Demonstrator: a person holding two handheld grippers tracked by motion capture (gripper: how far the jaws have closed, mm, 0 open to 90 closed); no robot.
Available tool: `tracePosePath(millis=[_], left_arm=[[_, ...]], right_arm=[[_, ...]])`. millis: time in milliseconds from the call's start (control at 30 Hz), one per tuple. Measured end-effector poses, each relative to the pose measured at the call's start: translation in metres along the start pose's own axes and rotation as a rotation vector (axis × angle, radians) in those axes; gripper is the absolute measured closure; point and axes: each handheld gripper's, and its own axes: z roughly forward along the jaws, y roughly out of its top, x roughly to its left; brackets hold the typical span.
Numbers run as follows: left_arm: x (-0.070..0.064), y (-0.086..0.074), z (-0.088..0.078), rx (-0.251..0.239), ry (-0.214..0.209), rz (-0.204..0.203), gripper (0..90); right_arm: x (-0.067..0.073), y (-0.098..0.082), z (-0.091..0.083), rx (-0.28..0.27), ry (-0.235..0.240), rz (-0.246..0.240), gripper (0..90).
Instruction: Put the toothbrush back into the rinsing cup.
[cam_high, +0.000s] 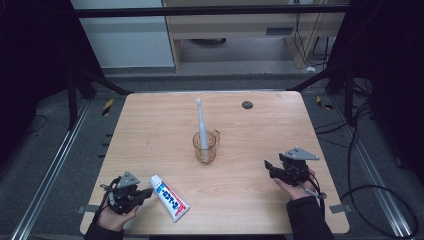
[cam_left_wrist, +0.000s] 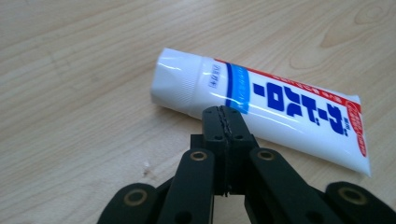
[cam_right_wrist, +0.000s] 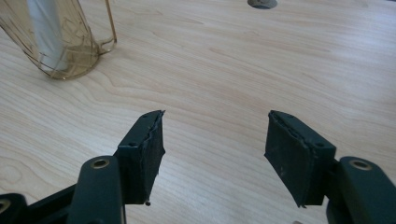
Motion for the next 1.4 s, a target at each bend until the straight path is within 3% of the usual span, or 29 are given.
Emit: tracePosePath(millis=[533, 867, 1400], left_arm=[[-0.023, -0.003, 0.013, 0.079, -0.077, 0.088, 89.6], [-0.028, 0.000, 0.018, 0.068, -0.087, 0.097, 89.6], [-0.043, 0.024, 0.043, 0.036, -0.083, 0.153, 89.6]], right_arm=[[-0.010, -0.013, -0.012, 0.017, -0.025, 0.005, 34.8], [-0.011, -0.015, -0.009, 0.032, -0.032, 0.001, 34.3], [-0.011, -0.015, -0.004, 0.043, -0.039, 0.006, 33.8]])
